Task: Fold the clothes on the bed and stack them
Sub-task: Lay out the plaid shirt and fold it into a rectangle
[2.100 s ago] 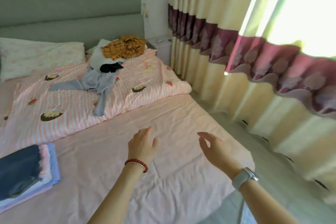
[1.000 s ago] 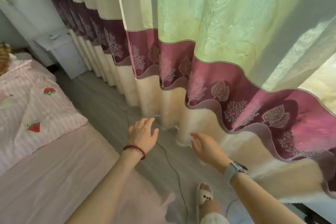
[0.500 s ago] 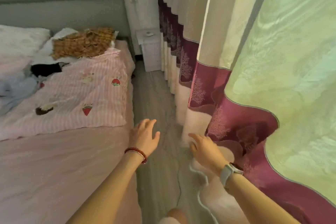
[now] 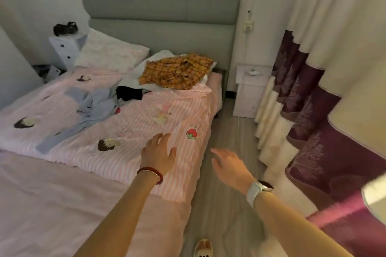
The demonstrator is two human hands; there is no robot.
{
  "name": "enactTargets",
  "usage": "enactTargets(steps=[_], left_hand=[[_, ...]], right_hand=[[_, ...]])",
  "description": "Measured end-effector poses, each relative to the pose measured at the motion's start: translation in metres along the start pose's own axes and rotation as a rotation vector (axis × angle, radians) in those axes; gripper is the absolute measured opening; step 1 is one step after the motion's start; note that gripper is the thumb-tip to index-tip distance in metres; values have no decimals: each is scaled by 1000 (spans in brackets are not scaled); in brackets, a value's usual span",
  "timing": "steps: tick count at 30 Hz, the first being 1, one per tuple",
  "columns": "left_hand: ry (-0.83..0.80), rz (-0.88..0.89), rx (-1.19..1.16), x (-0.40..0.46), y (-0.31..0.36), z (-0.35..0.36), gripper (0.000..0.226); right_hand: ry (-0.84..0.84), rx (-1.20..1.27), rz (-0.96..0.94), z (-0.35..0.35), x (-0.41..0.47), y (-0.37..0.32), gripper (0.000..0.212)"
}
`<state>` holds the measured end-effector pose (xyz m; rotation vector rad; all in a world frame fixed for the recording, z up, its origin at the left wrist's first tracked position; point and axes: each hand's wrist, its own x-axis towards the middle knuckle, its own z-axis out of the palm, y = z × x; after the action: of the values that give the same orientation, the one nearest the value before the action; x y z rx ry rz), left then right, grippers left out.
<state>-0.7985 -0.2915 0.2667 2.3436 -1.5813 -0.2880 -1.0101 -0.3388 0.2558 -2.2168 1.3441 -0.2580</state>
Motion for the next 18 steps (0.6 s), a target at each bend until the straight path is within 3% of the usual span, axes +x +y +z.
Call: enactTargets(steps=[9, 18], left_hand=[[-9, 10, -48, 239, 51, -13, 49], [-13, -63, -74, 468, 90, 39, 46]], right_hand=[[7, -13, -52, -83, 227, 19, 37], [-56, 26, -121, -135, 467, 99, 30]])
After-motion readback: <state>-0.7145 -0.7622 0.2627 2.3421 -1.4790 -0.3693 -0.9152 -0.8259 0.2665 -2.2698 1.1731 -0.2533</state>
